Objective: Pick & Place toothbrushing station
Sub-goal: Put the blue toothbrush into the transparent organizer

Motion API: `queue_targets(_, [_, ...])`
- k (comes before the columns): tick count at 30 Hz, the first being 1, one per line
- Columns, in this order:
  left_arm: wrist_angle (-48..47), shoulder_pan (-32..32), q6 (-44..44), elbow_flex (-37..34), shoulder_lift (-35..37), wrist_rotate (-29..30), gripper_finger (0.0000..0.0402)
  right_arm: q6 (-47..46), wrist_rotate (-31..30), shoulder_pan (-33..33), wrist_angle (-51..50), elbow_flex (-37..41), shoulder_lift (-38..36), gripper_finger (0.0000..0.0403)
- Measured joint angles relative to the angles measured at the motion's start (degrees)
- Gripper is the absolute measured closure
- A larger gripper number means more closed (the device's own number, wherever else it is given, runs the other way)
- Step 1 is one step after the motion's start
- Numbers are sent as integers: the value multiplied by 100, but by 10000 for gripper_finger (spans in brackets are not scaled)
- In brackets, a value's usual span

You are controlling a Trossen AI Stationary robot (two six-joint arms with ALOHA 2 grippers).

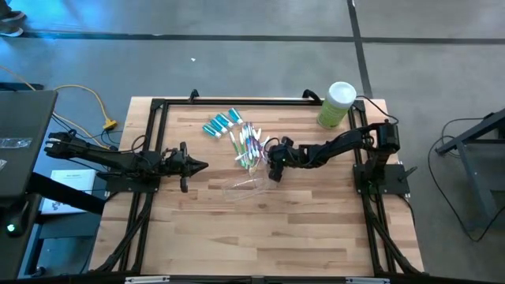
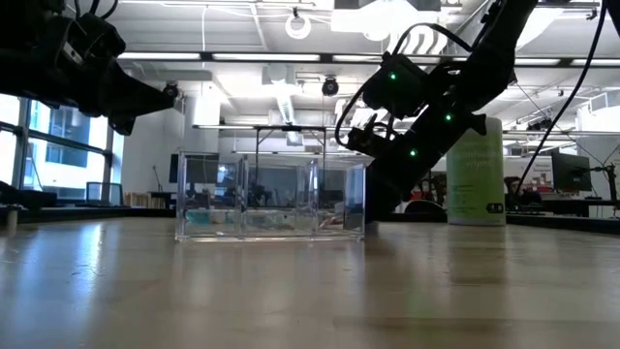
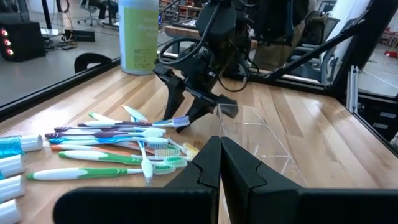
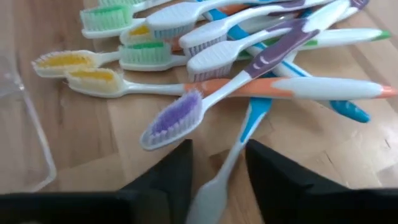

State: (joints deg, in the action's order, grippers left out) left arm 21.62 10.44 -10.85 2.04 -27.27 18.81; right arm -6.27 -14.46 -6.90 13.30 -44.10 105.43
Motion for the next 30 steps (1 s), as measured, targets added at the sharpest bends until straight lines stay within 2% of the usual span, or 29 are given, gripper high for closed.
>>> queue_targets(5, [-12, 0, -11, 0, 0, 0, 398, 473, -36, 102, -50, 0, -2, 379])
queue_targets(6, [-12, 0, -11, 0, 0, 0, 398, 607, -65, 137, -65, 0, -2, 386])
queue_targets(9, [-16, 0, -37, 0, 0, 0, 398, 695, -323, 287, -86, 0, -2, 388])
queue_targets(15, [-23, 0, -58, 0, 0, -158, 398, 858, -1330, 706, -547, 22, -295, 393])
queue_targets(21, [-35, 0, -79, 0, -70, -168, 398, 1293, -2616, 1237, -1126, 18, -1105, 393])
queue_targets(30, [-16, 0, -79, 1, -130, -252, 398, 1742, -4180, 1776, -1903, -198, -2163, 393])
